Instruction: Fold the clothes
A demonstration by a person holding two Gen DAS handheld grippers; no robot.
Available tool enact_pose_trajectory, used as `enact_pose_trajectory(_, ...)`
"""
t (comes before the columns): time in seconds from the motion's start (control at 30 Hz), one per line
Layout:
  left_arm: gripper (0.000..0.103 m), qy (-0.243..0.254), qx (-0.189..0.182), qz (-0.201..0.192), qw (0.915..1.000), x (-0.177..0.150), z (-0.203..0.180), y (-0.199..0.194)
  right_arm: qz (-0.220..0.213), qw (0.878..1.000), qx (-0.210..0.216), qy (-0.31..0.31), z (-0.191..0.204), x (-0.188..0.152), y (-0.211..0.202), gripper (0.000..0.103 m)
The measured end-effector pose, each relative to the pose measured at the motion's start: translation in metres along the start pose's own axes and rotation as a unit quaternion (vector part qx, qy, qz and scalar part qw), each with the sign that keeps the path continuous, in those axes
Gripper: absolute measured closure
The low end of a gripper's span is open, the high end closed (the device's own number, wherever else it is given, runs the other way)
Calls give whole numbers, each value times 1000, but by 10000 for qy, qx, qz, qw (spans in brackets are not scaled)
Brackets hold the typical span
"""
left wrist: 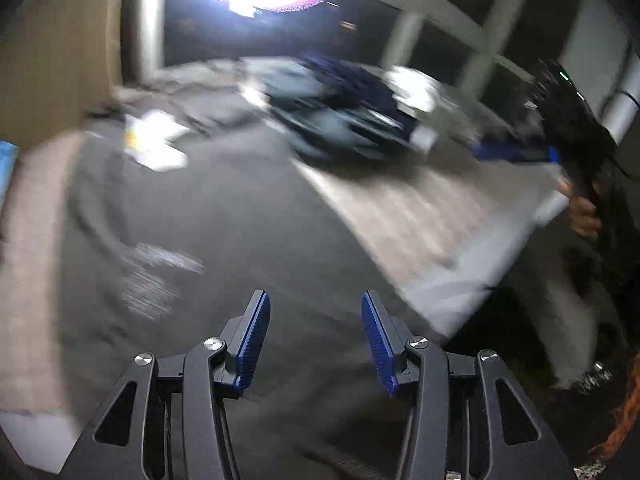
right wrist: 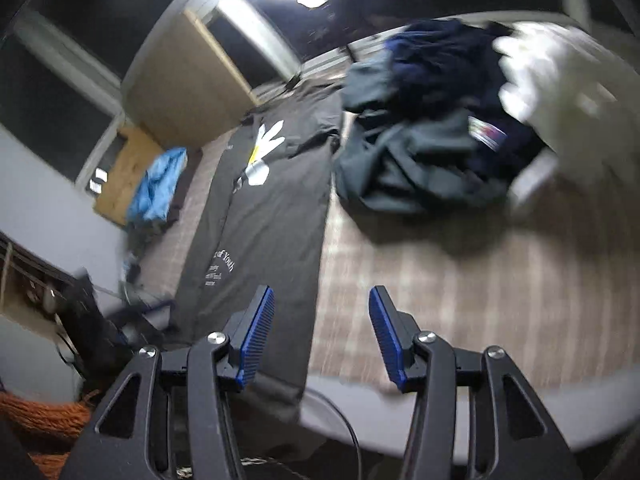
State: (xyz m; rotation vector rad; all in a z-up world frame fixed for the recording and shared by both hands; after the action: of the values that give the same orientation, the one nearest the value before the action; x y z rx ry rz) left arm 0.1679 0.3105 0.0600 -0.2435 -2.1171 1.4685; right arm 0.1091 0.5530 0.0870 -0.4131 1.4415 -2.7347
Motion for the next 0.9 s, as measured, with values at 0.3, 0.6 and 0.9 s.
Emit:
enact_pose_trajectory(0.3,57,28,488,5,9988,-36,-12,-22,1216,9888,-532,-680,30,-116,110,54)
enact_pose_trajectory(0.6,57,-1945,1848,-377,9626,-114,118,-141,740,9949,-263,-625,28,-116,93,54)
enact_pose_trajectory(0.9,52,-1307,1568,-136,9788,-117,73,-108,907,9847,-487,-1404,49,-120,142,62)
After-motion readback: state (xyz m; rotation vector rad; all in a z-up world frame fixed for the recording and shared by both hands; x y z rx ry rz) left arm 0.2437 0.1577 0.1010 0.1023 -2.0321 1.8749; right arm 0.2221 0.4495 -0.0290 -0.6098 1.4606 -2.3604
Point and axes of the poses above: each gripper's, at about its wrist camera, not at the fingertips, and y roughly the way its jaws point, z to its left, x to its top, the point moved 6 cm from there along y, roughly the way its jaws point, and after that the axes turned 15 degrees about z, right-handed, at the moved point
